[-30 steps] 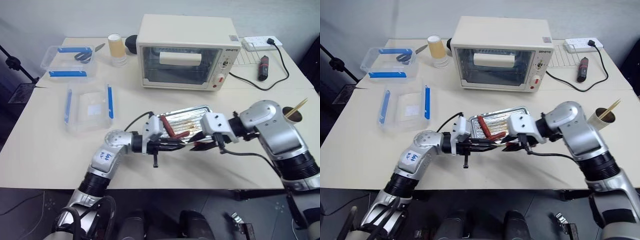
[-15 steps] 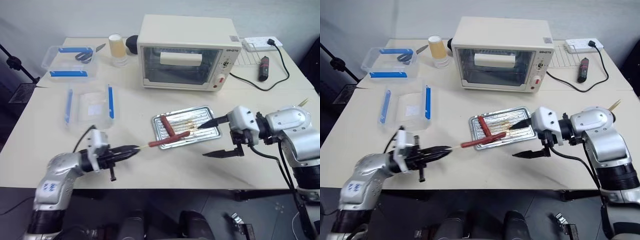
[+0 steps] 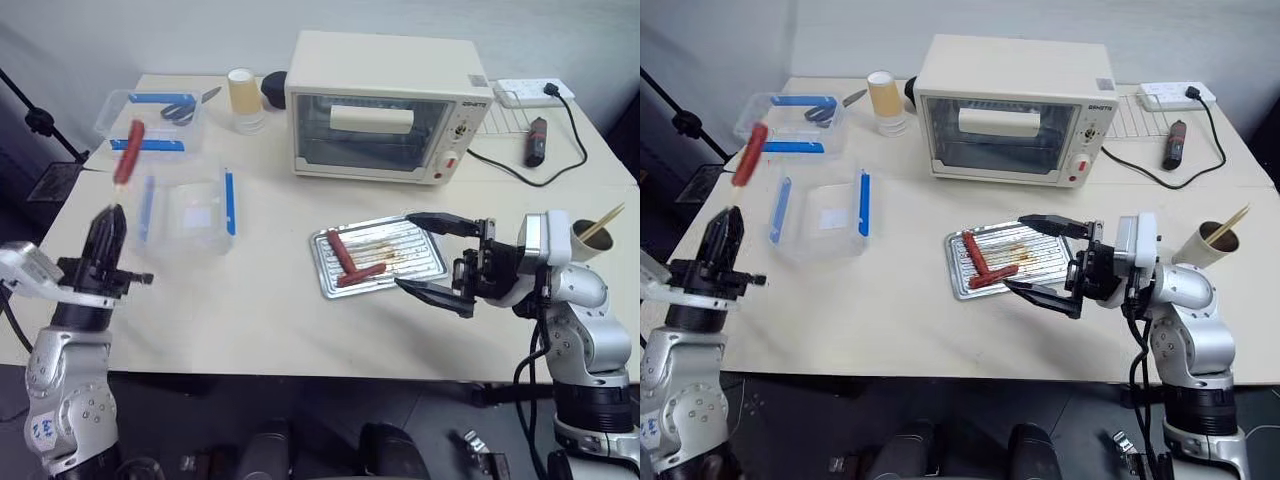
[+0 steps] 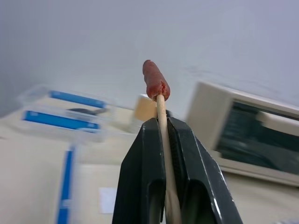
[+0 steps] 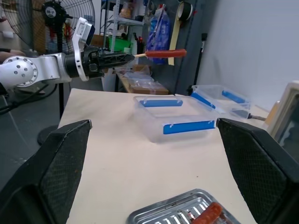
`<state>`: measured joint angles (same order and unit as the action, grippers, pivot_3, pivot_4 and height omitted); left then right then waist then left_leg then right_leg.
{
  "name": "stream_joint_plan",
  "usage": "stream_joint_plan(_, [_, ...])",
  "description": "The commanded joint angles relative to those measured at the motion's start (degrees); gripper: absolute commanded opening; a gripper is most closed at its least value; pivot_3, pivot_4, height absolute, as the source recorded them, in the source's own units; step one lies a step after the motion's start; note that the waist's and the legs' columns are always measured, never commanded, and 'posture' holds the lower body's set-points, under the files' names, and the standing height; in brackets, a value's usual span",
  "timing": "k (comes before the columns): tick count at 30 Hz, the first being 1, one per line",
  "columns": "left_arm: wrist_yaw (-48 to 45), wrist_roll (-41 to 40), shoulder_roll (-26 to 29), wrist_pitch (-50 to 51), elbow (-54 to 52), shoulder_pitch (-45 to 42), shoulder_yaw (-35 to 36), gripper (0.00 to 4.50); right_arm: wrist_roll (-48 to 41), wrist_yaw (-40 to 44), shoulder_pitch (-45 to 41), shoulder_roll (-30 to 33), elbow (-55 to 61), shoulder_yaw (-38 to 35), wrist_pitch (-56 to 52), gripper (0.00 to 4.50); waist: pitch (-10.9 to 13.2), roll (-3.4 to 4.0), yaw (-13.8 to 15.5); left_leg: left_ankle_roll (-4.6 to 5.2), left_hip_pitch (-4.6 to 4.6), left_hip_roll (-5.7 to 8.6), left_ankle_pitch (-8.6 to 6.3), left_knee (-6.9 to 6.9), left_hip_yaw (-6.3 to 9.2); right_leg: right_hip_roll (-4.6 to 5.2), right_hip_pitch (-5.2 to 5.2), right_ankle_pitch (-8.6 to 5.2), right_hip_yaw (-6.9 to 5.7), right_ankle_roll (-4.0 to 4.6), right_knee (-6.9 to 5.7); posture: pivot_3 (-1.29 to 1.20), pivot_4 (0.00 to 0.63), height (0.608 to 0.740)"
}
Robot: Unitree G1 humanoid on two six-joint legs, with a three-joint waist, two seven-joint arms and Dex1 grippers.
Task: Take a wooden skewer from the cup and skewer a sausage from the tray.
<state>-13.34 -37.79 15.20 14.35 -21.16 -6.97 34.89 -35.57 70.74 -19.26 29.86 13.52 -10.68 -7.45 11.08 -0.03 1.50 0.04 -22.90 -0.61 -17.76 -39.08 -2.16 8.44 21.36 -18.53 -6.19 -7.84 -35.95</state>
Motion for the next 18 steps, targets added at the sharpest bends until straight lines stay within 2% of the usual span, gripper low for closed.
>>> stream_joint_plan(1, [4.8,6.2,1.3,0.9,5.8,-5.2,-5.0,0.0,1.1,-0.8,0.1,-0.7,-0.6,-0.3,4.9,4.48,0.0,-0.02,0.0,0.0,0.0,-0.01,0.0,0.01,-0.01,-0.01,0.0,0.0,0.01,0.0,0.0,0.0,0.15,0.74])
stream_joint_plan(6, [8.0,10.3,0.0,-0.3,14.7,-12.6,-9.0,0.0,2.3,-1.5,-1.0,-1.4,-2.8,0.4,8.7,4.48,-0.1,-0.15,-0.1,0.03,-0.02,0.02,0.02,0.01,-0.11,-0.02,0.01,0.01,0.0,0.0,0.02,0.0,0.15,0.74])
stream_joint_plan(12, [9.5,12.1,0.3,-1.0,14.7,-13.0,-9.7,1.54,1.2,-2.7,-1.6,-0.4,-2.3,0.5,7.8,4.5,-0.1,-0.19,-1.0,-0.03,0.0,-0.1,0.0,0.21,-0.13,-0.1,0.14,0.01,-0.02,-0.01,0.05,0.0,0.15,0.74])
stream_joint_plan(14, [8.5,11.7,0.9,-0.9,12.6,-12.1,-9.8,2.19,1.0,-2.9,-1.5,-0.1,-2.4,0.2,7.8,4.5,-0.1,-0.19,-0.9,-0.03,0.0,-0.09,0.0,0.12,-0.12,-0.09,0.11,0.01,-0.02,-0.01,0.04,0.0,0.15,0.74])
stream_joint_plan(18, [-2.0,6.0,5.6,-0.5,6.3,-8.9,-9.8,3.34,0.3,-2.4,-0.6,1.6,-2.6,-0.6,7.1,4.5,-0.1,-0.19,-0.9,-0.03,-0.01,-0.1,0.0,0.1,-0.1,-0.09,0.11,0.01,0.01,-0.01,0.03,0.0,0.15,0.74])
